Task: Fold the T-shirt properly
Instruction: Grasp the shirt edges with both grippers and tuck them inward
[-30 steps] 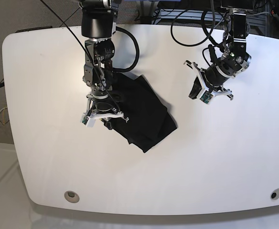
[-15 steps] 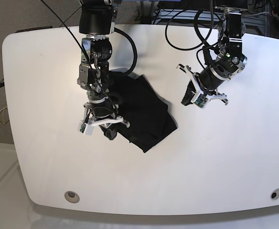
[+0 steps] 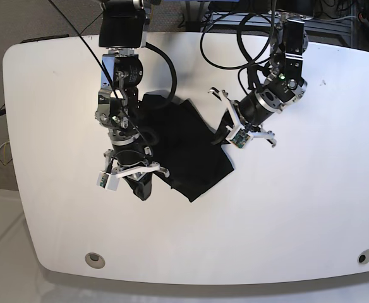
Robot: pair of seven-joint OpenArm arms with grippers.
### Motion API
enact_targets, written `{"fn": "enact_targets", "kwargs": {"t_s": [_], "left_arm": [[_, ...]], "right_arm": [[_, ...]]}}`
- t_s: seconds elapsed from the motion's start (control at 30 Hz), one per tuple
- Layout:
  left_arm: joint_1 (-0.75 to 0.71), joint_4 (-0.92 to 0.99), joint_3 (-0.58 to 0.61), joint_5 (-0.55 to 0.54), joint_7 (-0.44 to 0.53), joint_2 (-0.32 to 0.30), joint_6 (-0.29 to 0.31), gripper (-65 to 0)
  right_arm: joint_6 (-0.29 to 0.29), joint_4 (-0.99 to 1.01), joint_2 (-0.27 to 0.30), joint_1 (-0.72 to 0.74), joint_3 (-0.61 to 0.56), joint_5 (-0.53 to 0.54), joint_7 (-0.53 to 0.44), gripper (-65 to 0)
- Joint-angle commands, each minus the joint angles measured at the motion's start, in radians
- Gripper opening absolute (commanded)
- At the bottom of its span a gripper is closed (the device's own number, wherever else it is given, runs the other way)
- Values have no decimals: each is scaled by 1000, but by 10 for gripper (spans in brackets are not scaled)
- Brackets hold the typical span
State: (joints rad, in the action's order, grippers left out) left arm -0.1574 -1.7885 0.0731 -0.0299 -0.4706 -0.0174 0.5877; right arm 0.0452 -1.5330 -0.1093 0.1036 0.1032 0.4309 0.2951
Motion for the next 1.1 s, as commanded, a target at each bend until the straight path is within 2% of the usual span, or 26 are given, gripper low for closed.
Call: {"fn": "enact_targets", "kwargs": {"t_s": [0.0,0.17,0.5,0.73,1.07], "left_arm": [[11,-18,29,-14,28,35,2,-650],[9,-17,93,-14,28,67,2,-650],[-21,-9,147,-14,26,81,2,-650],[-29,48,147,-23,26,81,2,-650],[-34,138,95,-135,28,81,2,-650]], "right_arm": [[2,29,50,37,3,3,-21,-650],[5,101,107,48,3,-37,-21,-650],[77,207,170,101,5,-178,-21,-650],[129,268,175,123,5,-257,-21,-650],[183,315,171,127,3,-389,-21,-650]]}}
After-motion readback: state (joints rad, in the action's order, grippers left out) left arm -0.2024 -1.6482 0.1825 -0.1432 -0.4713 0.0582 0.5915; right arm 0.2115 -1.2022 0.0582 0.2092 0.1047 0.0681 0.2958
